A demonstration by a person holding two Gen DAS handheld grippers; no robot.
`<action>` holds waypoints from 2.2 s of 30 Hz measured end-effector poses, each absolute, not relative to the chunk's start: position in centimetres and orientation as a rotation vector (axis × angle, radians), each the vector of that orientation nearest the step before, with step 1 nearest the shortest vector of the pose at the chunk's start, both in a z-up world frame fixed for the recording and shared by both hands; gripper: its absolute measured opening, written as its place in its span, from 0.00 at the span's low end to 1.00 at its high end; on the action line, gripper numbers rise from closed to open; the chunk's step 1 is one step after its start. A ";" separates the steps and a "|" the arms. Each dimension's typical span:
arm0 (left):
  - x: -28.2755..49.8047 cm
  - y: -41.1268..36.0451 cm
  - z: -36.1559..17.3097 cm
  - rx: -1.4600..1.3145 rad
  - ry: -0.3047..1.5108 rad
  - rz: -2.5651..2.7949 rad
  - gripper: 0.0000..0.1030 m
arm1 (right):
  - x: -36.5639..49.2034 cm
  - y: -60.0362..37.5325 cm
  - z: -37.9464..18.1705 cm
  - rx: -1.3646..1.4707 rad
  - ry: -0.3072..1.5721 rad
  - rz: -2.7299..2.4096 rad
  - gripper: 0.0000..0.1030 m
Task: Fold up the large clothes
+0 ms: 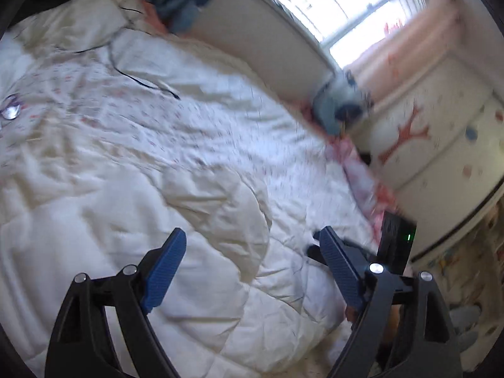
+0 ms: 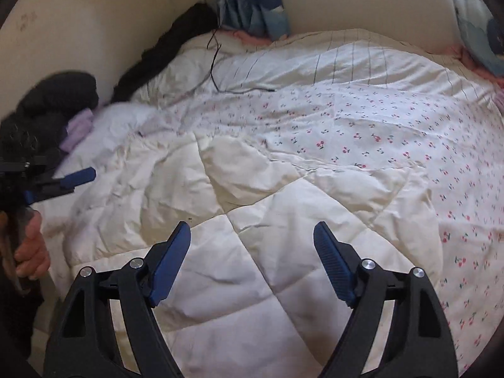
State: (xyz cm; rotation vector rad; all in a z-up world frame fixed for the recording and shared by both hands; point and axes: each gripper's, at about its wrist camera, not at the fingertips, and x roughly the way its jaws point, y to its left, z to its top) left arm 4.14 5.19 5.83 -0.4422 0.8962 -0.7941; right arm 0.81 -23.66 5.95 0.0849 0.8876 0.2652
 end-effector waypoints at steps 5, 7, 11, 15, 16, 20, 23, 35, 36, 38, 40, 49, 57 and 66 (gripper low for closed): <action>10.6 1.6 0.6 -0.478 1.017 -0.604 0.81 | 6.8 -22.9 0.9 0.036 0.991 0.158 0.75; 13.0 1.7 -1.7 -0.501 1.054 -0.542 0.80 | 8.8 -24.8 -1.4 0.127 1.048 0.119 0.77; 15.1 1.7 -2.2 -0.509 1.108 -0.486 0.80 | 10.7 -26.9 -1.4 0.197 1.090 0.078 0.76; 12.7 3.4 0.6 -0.516 1.014 -0.507 0.80 | 10.5 -25.5 1.8 0.159 0.982 0.149 0.77; 12.6 3.9 0.5 -0.523 1.004 -0.500 0.81 | 10.8 -24.9 1.8 0.120 0.991 0.142 0.77; 14.3 4.6 -3.0 -0.554 1.037 -0.470 0.81 | 13.9 -24.6 -2.8 0.076 1.118 0.088 0.79; 14.9 3.3 -3.6 -0.469 1.010 -0.452 0.81 | 15.3 -26.2 -4.5 0.164 1.131 0.063 0.80; 7.7 11.9 1.5 -0.439 0.837 -0.320 0.84 | 0.8 -30.6 4.8 0.109 0.831 0.047 0.93; 7.9 12.6 0.2 -0.443 0.863 -0.307 0.84 | 0.4 -31.2 3.8 0.105 0.848 0.026 0.93; 8.2 13.1 -2.1 -0.472 0.886 -0.321 0.84 | 0.6 -32.8 0.2 0.135 0.914 0.026 0.93; 7.8 12.7 -2.9 -0.434 0.856 -0.327 0.84 | 0.3 -33.2 -1.4 0.165 0.868 0.057 0.94; 2.9 12.1 0.7 -0.309 0.824 -0.237 0.84 | -4.6 -32.7 3.7 0.190 0.828 0.086 0.93; -0.1 11.8 -2.4 -0.120 0.987 -0.217 0.89 | -8.5 -33.0 -0.8 0.184 0.982 0.068 0.94; -5.4 13.9 2.1 -0.237 0.876 -0.216 0.89 | -16.1 -38.1 3.0 0.706 0.863 0.146 0.94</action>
